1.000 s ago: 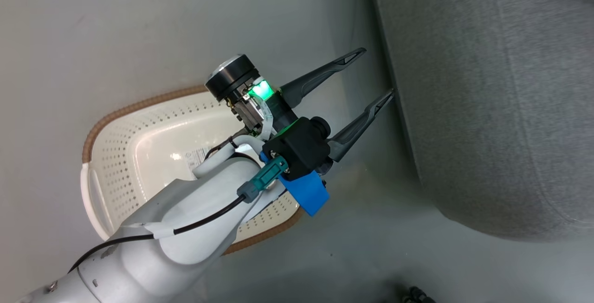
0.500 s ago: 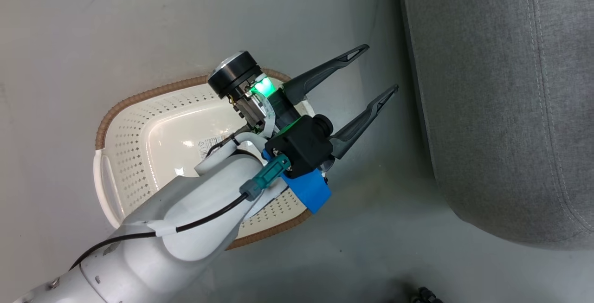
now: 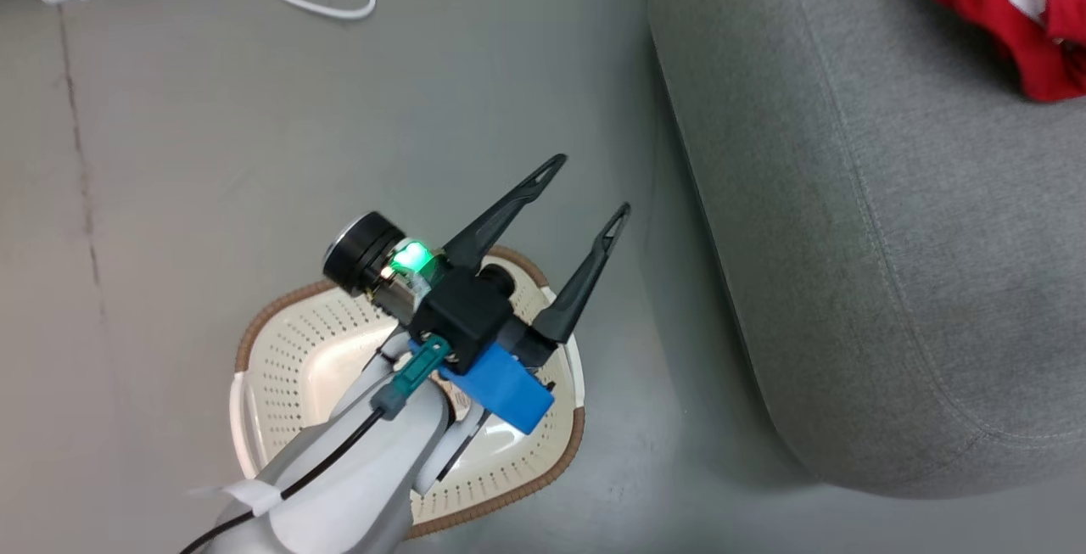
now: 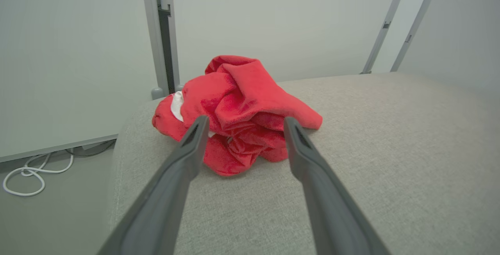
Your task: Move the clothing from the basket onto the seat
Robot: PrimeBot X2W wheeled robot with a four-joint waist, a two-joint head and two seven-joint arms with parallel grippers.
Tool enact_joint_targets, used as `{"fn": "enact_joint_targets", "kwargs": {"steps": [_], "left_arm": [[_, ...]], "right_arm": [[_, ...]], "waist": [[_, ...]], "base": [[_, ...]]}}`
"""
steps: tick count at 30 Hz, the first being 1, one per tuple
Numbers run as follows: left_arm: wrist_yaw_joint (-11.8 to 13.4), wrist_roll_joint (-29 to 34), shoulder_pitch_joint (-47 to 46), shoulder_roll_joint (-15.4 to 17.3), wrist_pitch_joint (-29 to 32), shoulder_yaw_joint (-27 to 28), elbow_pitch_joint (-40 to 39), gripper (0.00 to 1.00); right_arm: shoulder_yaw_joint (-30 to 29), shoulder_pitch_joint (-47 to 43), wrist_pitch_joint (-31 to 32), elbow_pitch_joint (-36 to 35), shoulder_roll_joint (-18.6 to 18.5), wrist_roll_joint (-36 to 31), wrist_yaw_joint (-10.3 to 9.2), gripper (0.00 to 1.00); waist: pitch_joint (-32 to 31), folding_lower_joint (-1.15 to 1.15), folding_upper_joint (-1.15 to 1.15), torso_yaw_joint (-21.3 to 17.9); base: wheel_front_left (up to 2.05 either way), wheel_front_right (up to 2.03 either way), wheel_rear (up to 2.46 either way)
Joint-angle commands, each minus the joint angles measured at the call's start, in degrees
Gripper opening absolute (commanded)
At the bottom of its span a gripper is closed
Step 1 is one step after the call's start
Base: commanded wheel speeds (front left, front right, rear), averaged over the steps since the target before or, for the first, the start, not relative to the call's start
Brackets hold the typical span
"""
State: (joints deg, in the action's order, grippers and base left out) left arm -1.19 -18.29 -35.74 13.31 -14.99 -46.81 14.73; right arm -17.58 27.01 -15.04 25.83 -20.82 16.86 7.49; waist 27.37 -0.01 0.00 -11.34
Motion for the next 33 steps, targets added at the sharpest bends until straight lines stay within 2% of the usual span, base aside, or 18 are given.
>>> {"fn": "enact_joint_targets", "kwargs": {"steps": [1, 7, 13, 14, 23, 33], "left_arm": [[0.6, -0.4, 1.9, 0.2, -0.3, 1.3, -0.4, 1.0], [2.8, -0.6, 10.3, 0.5, -0.3, 9.0, -2.2, 1.0], [4.0, -0.1, 18.0, 0.8, -0.3, 17.2, -3.2, 1.0], [3.9, 0.3, 20.5, 1.1, -0.3, 19.5, -2.8, 1.0], [3.3, 1.5, 28.5, 1.3, -0.3, 29.3, -2.2, 1.0], [1.4, 4.1, 35.2, -0.9, -0.3, 34.5, -2.9, 1.0]], "right_arm": [[0.2, -2.0, -0.2, -1.6, 0.5, -0.1, 0.01, 1.0], [3.1, -9.3, -0.2, -11.4, 2.3, 0.5, 0.02, 1.0], [7.5, -14.1, -0.2, -18.2, 5.6, -0.9, 0.02, 1.0], [9.0, -15.7, -0.2, -19.4, 7.0, -1.4, 0.02, 1.0], [12.8, -21.5, -0.2, -18.9, 11.5, -2.9, 0.02, 1.0], [14.0, -29.9, -0.2, -20.2, 14.1, -4.7, 0.02, 1.0]], "waist": [[-6.5, 0.01, 0.0, 0.7], [-14.0, 0.01, 0.0, 3.7], [-20.2, 0.01, 0.0, 8.9], [-22.3, 0.01, 0.0, 10.8], [-28.0, 0.01, 0.0, 15.4], [-30.6, 0.01, 0.0, 15.6]], "base": [[0.0, 0.0, 0.0], [0.0, 0.0, 0.0], [0.0, 0.0, 0.0], [0.0, 0.0, 0.0], [0.0, 0.0, 0.0], [0.0, 0.0, 0.0]]}}
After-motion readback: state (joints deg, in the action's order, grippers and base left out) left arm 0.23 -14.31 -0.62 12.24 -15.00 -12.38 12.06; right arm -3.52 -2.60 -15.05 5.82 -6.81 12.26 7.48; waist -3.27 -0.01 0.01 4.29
